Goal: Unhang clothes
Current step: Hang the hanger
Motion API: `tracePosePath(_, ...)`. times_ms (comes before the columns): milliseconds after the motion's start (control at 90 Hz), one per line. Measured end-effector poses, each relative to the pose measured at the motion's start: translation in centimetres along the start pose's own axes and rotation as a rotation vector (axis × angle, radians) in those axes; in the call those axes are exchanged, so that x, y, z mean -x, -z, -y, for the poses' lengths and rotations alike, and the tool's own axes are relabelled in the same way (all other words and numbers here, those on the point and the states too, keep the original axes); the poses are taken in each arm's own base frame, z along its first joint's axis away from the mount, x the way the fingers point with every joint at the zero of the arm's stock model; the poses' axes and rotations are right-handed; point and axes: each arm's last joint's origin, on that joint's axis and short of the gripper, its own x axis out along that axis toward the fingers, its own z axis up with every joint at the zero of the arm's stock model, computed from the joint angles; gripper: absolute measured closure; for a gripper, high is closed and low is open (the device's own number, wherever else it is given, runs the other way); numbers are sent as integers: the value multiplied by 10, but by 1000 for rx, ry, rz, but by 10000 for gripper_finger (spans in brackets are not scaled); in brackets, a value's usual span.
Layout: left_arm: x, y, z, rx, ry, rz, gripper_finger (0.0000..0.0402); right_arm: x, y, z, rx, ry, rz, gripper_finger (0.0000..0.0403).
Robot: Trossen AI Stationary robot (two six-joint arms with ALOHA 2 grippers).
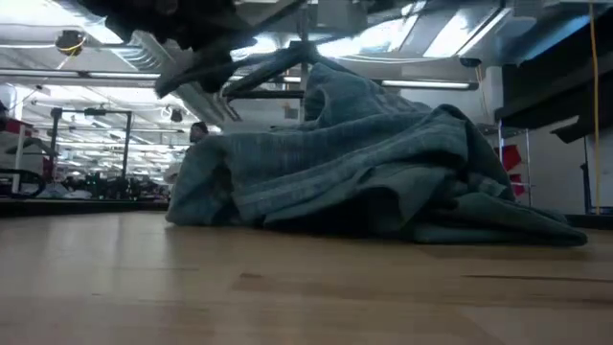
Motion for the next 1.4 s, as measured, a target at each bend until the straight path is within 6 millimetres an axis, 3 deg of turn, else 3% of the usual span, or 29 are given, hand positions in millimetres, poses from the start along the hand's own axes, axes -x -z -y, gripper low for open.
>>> tracePosePath(111,24,-26,-16,-19,-66,67,376,-11,-7,16,41,82,10,121)
tracePosePath(344,61,-90,-46,-96,-209,165,376,-64,-29,53,341,251,-95,161)
tracePosePath(489,77,-133,-67,-131,-305,150,376,-93,-44,84,413,370,-155,196)
tracePosePath(633,86,-170,-79,-160,-362,109,376,-123,-46,110,450,322,-336,232)
tracePosePath(789,96,-196,-81,-183,-405,13,376,-150,-33,127,505,225,-522,268)
tracePosePath(867,105,-204,-81,-172,-452,-41,376,-147,-35,131,481,215,-459,286)
tracePosePath(1056,129,-220,-78,-182,-541,-77,376,-111,-41,159,371,112,-244,325)
tracePosePath(1244,147,-234,-82,-223,-577,-35,376,-100,-12,191,240,60,-127,367)
tracePosePath(1400,156,-240,-93,-231,-601,-34,376,-116,18,198,168,-81,-79,396)
